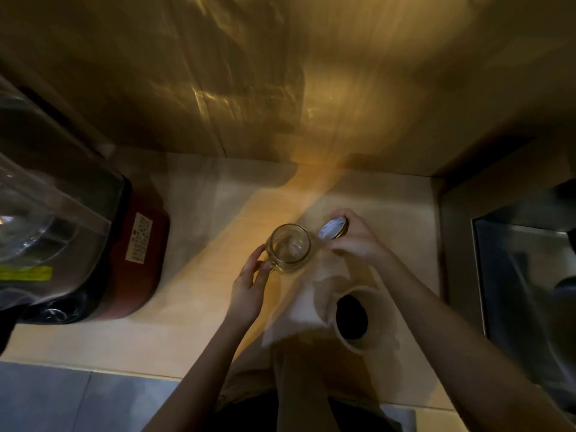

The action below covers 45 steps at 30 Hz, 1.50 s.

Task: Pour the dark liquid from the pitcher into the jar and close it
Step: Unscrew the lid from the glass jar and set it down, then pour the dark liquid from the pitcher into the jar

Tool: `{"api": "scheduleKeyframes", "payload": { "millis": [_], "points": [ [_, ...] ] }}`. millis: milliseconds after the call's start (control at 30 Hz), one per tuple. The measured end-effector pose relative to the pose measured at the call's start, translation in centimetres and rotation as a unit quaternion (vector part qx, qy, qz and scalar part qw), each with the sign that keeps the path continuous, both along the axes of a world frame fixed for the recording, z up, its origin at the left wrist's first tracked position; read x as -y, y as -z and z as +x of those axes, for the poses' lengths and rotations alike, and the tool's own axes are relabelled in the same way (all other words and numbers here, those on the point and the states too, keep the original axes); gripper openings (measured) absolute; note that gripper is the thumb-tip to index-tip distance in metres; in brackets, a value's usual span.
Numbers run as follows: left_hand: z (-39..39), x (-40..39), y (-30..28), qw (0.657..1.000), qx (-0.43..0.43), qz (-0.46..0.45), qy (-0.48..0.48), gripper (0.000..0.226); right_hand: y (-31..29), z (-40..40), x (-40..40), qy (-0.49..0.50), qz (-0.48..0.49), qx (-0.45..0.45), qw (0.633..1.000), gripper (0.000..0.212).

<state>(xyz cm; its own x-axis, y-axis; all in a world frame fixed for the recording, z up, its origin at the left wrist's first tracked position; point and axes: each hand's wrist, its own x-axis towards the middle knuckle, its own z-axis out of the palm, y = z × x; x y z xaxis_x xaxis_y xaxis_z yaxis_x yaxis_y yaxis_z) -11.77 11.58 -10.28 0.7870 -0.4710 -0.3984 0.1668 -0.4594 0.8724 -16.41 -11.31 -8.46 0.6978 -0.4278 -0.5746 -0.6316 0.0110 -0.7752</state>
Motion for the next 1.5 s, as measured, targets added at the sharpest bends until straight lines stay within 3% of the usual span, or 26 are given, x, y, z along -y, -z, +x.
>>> {"api": "scheduleKeyframes", "payload": {
  "millis": [133, 233, 333, 533, 767, 867, 1000, 1100, 1200, 1300, 1400, 1500],
  "points": [
    [-0.3, 0.1, -0.5, 1.000, -0.007, -0.013, -0.018, 0.042, 2.5, 0.2, -0.5, -0.021, -0.017, 0.007, 1.000, 0.059],
    [-0.3, 0.3, -1.1, 0.999, -0.020, -0.025, -0.030, 0.041, 3.8, 0.5, -0.4, -0.073, -0.055, 0.004, 0.996, 0.080],
    [-0.1, 0.3, -1.3, 0.999, -0.026, -0.021, -0.013, 0.039, 4.8, 0.5, 0.3, -0.178, -0.179, -0.017, 0.967, 0.096],
    [0.1, 0.1, -1.1, 1.000, -0.012, 0.008, 0.018, 0.038, 4.1, 0.5, 0.4, -0.345, -0.374, -0.035, 0.860, 0.082],
    [0.1, 0.1, -1.5, 0.999, 0.003, 0.008, 0.037, 0.039, 2.4, 0.9, -0.2, -0.362, -0.379, -0.080, 0.848, 0.088],
    [0.3, -0.1, -1.3, 0.999, 0.006, 0.013, 0.045, 0.043, 1.3, 0.7, -0.1, -0.315, -0.344, -0.050, 0.883, 0.072],
    [0.4, -0.2, -1.1, 0.999, 0.004, 0.017, 0.045, 0.045, -0.6, -0.4, 0.3, -0.172, -0.194, -0.028, 0.965, 0.039],
    [0.2, -0.1, -1.2, 0.999, 0.006, 0.008, 0.040, 0.045, -2.2, -2.1, 0.0, -0.085, -0.127, 0.001, 0.988, 0.026],
    [0.2, -0.1, -1.0, 0.999, 0.005, 0.009, 0.039, 0.045, -4.1, -4.5, -1.1, 0.019, -0.113, 0.063, 0.991, 0.013],
    [0.2, -0.2, -0.6, 0.999, -0.001, 0.010, 0.036, 0.046, -5.0, -7.9, -3.0, 0.185, -0.152, 0.136, 0.961, 0.010],
    [0.2, -0.3, -0.4, 0.999, -0.006, 0.008, 0.033, 0.045, -4.5, -11.2, -5.5, 0.286, -0.183, 0.142, 0.930, 0.014],
    [0.1, -0.2, -0.7, 1.000, -0.006, 0.000, 0.026, 0.045, -3.3, -13.5, -7.7, 0.318, -0.183, 0.124, 0.922, 0.015]
  ]
}}
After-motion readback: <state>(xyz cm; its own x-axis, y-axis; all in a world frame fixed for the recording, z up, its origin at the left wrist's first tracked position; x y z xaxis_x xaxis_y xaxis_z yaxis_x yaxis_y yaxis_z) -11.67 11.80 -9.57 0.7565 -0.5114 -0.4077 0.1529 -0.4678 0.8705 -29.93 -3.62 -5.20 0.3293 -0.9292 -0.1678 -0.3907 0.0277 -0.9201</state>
